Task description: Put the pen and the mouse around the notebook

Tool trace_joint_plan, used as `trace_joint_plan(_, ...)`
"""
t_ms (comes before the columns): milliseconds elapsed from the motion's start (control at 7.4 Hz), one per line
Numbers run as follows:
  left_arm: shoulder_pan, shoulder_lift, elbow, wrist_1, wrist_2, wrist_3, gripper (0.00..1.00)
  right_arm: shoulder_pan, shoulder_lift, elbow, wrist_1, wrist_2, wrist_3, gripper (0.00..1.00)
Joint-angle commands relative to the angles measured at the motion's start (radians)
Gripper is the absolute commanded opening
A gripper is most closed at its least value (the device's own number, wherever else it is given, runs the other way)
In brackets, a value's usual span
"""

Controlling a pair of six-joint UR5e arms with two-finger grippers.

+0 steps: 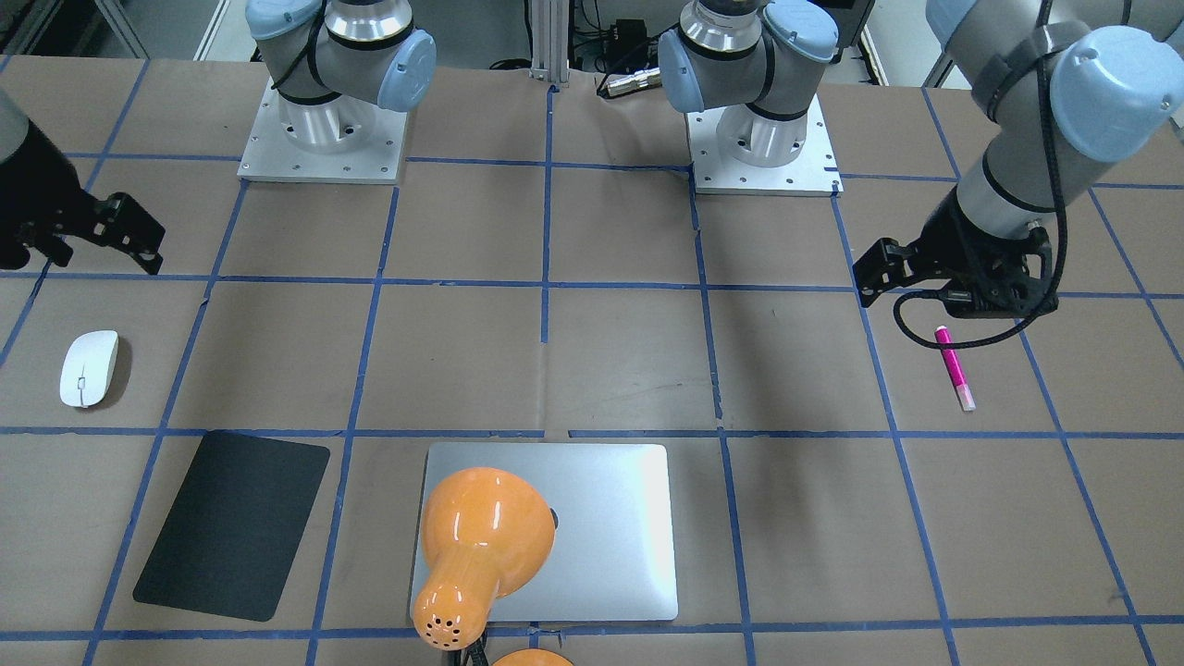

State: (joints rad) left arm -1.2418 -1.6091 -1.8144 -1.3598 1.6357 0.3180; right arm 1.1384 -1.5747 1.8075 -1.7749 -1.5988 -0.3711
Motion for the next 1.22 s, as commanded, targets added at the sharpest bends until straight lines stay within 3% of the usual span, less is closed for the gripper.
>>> trace_joint_plan(0, 0.129, -0.018, -0.156, 0.242, 0.003, 0.171, 1.0, -0.101, 0.065, 0.088, -0.195, -0.001, -0.147, 1.0)
trace_joint_plan(135, 0.181, -0.047, -0.221, 0.384, 0.0, 0.308, 1.0, -0.133, 0.074, 0.14, -0.275, 0.0, -0.242, 1.0)
trace_joint_plan(405, 0.298, -0.135, -0.318, 0.572, -0.106, 0.427, 1.0, -0.215, 0.105, 0.24, -0.432, 0.005, -0.351, 1.0)
trace_joint_plan(541, 0.32, -0.187, -0.319, 0.596, -0.106, 0.453, 1.0, -0.238, 0.163, 0.246, -0.483, 0.008, -0.453, 1.0)
trace_joint_plan(811, 0.361, -0.264, -0.318, 0.651, -0.1, 0.443, 1.0, -0.241, 0.203, 0.24, -0.527, 0.007, -0.476, 1.0)
trace_joint_plan(946, 0.404, -0.285, -0.321, 0.659, -0.103, 0.432, 0.97, -0.243, 0.238, 0.237, -0.546, 0.007, -0.479, 1.0)
trace_joint_plan(1081, 0.406, -0.297, -0.322, 0.672, -0.102, 0.408, 0.78, -0.243, 0.266, 0.246, -0.605, 0.007, -0.479, 1.0)
